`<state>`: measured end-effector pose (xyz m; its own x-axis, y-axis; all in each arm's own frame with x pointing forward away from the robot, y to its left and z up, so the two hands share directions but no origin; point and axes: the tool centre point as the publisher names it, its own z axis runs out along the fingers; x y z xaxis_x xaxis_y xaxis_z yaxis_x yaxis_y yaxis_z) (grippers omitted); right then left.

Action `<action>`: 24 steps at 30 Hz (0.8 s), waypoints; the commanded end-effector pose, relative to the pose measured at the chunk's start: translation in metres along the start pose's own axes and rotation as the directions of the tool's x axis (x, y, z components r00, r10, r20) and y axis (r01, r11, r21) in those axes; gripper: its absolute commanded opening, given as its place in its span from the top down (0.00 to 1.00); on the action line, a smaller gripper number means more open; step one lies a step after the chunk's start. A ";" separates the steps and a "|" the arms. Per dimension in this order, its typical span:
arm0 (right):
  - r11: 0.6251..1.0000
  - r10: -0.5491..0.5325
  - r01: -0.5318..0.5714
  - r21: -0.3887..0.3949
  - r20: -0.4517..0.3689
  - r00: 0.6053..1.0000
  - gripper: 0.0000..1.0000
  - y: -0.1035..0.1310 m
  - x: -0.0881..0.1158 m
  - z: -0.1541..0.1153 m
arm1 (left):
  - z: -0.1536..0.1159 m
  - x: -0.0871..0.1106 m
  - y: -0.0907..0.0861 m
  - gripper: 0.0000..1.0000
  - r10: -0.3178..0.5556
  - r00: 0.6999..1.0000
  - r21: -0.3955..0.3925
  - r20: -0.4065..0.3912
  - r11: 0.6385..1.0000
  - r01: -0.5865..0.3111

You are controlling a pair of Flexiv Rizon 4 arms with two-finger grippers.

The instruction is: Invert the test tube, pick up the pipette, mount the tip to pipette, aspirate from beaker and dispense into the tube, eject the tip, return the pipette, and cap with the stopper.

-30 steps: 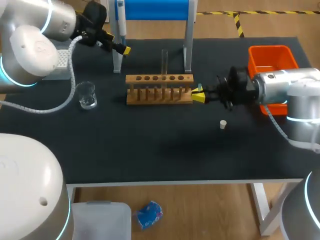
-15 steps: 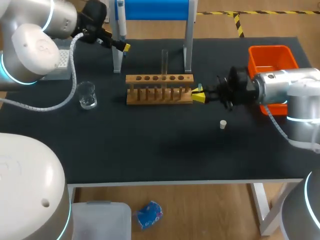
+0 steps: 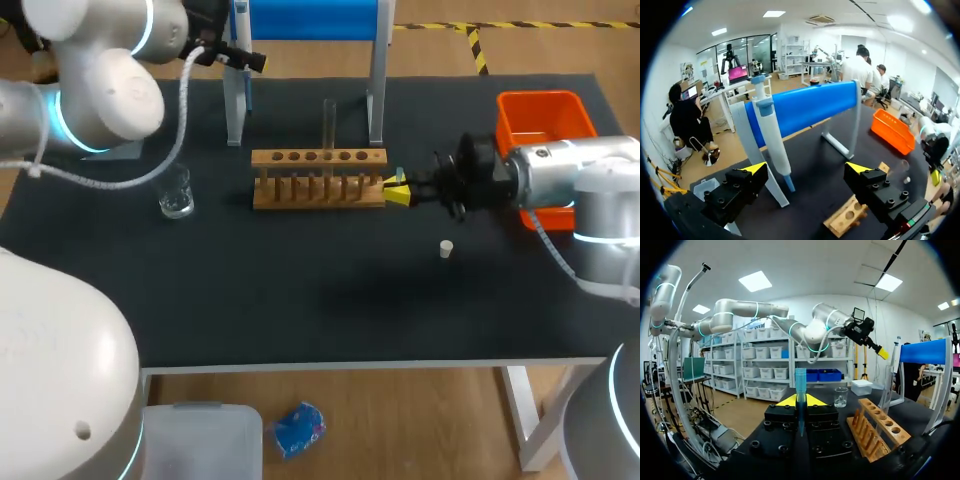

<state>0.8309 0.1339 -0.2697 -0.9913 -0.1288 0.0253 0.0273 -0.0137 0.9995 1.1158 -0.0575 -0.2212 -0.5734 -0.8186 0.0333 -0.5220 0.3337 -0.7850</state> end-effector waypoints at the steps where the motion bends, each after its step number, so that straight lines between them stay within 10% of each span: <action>1: 1.000 -0.001 0.001 0.000 0.003 1.000 1.00 0.000 0.001 0.000 | 0.019 -0.002 -0.009 0.00 -0.019 0.990 -0.013 0.142 1.000 0.021; 24: 1.000 -0.001 0.001 0.000 0.003 1.000 1.00 0.000 0.001 0.000 | 0.011 0.013 -0.016 0.00 -0.157 0.909 0.144 0.386 0.984 0.109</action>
<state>0.8309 0.1338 -0.2697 -0.9914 -0.1288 0.0253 0.0273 -0.0137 0.9995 1.1182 -0.0728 -0.2105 -0.3135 -0.9494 -0.0178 -0.4886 0.1773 -0.8543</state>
